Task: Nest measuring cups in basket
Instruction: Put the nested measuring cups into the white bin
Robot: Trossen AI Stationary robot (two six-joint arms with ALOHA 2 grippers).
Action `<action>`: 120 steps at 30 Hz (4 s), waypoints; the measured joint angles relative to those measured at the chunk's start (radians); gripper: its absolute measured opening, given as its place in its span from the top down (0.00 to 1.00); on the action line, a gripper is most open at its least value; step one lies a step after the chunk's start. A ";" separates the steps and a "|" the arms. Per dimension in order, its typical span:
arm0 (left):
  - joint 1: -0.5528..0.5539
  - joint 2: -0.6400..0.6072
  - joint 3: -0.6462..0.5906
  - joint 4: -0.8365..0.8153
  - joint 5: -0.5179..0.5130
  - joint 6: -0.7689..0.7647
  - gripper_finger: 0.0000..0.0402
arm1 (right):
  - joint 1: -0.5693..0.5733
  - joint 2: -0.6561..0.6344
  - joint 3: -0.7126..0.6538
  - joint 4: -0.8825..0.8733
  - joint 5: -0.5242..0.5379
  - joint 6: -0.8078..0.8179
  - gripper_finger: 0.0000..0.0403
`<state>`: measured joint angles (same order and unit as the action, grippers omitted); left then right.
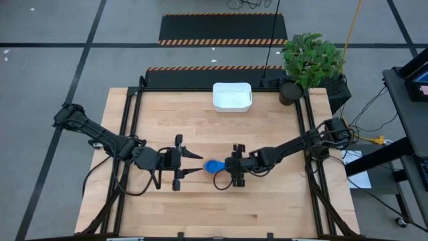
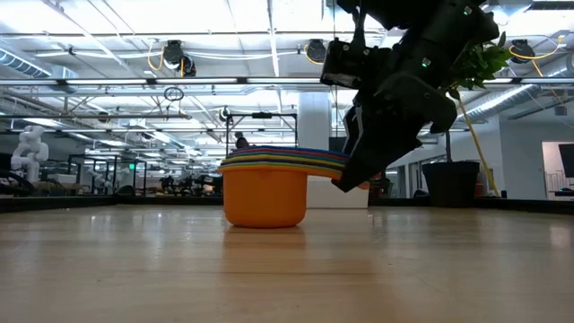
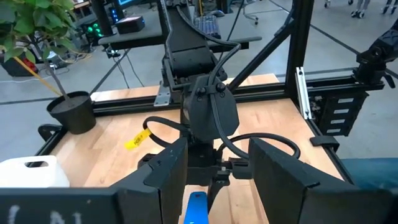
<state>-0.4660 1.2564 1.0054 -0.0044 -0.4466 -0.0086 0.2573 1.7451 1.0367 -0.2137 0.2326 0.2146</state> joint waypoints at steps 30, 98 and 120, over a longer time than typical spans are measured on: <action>0.000 0.000 0.000 0.000 0.000 -0.008 0.56 | 0.002 0.000 -0.001 0.019 -0.025 -0.080 0.70; 0.725 -0.163 0.000 -0.228 0.118 0.187 0.56 | -0.970 -0.037 0.109 0.098 -0.262 -0.933 0.71; 0.737 -0.163 0.000 -0.230 0.143 0.198 0.56 | -0.970 0.037 0.144 0.003 -0.261 -0.941 0.69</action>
<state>0.2710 1.0935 1.0054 -0.2340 -0.3038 0.1897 -0.7128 1.7824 1.1809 -0.2105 -0.0284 -0.7266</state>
